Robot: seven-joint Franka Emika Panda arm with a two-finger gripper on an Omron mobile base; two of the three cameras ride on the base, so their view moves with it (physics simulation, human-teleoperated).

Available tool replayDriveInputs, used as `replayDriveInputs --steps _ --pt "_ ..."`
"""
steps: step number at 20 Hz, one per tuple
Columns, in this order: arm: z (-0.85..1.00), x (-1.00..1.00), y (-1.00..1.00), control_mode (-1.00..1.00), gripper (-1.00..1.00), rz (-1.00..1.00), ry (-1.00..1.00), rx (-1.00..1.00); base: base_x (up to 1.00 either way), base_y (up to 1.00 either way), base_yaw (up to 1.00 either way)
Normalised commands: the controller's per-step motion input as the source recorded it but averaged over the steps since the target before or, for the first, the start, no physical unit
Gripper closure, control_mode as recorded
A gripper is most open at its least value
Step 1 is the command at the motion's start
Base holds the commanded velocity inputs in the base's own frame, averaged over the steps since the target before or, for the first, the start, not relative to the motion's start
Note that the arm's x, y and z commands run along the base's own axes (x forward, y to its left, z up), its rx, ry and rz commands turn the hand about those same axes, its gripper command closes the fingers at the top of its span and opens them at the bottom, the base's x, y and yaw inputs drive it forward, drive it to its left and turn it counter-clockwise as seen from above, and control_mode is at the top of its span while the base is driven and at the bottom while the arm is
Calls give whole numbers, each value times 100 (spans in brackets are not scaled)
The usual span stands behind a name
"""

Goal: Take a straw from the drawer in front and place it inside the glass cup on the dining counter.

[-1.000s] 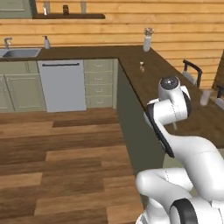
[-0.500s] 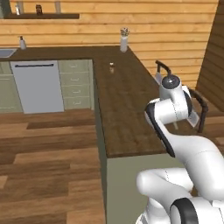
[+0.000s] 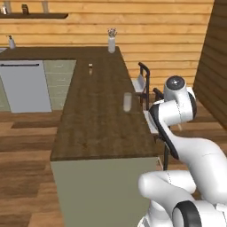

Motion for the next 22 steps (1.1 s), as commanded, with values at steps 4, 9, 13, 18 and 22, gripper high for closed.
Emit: replayDriveInputs --steps 4,9,13,18,22 --pt "0 0 0 100 100 0 0 0 0 -100 40" --pt "0 0 0 100 100 0 0 0 0 -83 51" --pt "0 0 0 100 100 0 0 0 1 -71 55" --pt "0 0 0 100 100 0 0 0 3 -71 54" --pt "0 0 0 100 100 0 0 0 5 -77 51"
